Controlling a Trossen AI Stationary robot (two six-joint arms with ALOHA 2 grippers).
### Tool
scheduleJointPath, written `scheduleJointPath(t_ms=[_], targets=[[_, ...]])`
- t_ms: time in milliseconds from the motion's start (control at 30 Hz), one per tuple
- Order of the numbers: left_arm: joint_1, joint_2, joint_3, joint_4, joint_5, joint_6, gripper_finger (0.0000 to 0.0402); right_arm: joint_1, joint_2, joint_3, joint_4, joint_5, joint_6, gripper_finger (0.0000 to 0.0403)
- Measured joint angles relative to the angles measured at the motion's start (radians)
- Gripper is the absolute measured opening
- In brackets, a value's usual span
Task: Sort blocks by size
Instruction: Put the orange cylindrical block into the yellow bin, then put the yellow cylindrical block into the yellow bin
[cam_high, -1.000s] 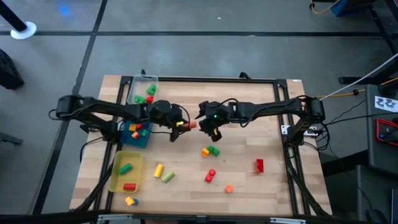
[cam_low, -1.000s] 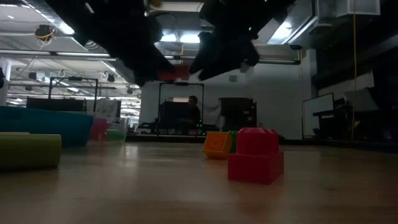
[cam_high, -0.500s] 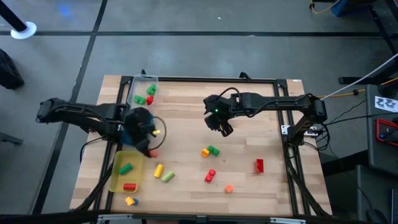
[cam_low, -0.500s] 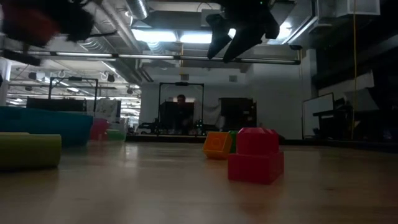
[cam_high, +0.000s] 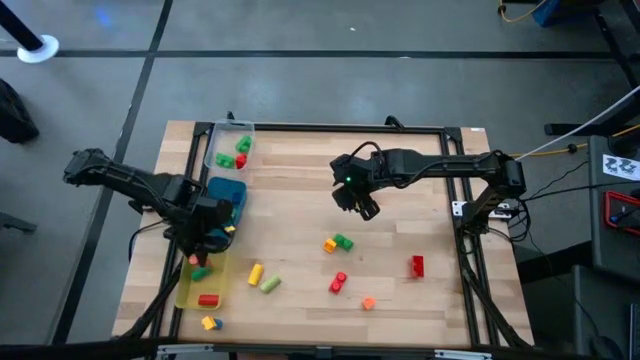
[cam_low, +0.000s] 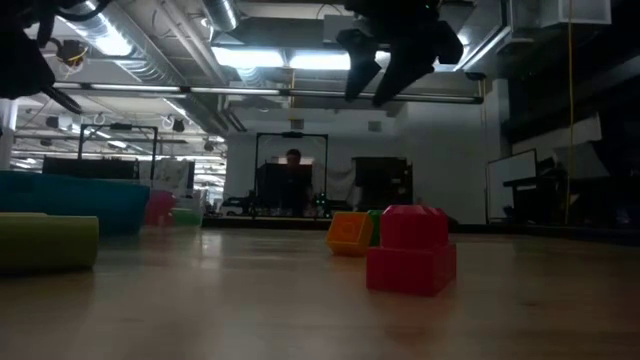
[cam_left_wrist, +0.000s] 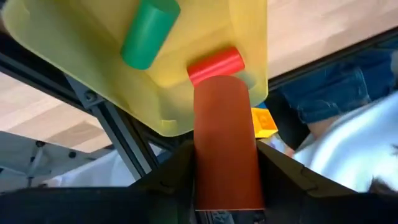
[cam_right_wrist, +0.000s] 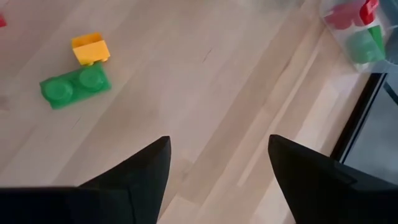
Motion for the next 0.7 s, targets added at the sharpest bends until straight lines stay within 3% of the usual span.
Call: scheduleJointPath(t_ms=[267, 700], targets=[[-0.022, 0.007, 0.000, 0.000, -0.136, 0.002, 0.0131, 0.000, 0.000, 0.000, -0.010, 0.000, 0.000, 0.0269], [-0.022, 0.006, 0.000, -0.009, -0.167, 0.018, 0.0198, 0.000, 0.000, 0.000, -0.016, 0.000, 0.000, 0.0269]])
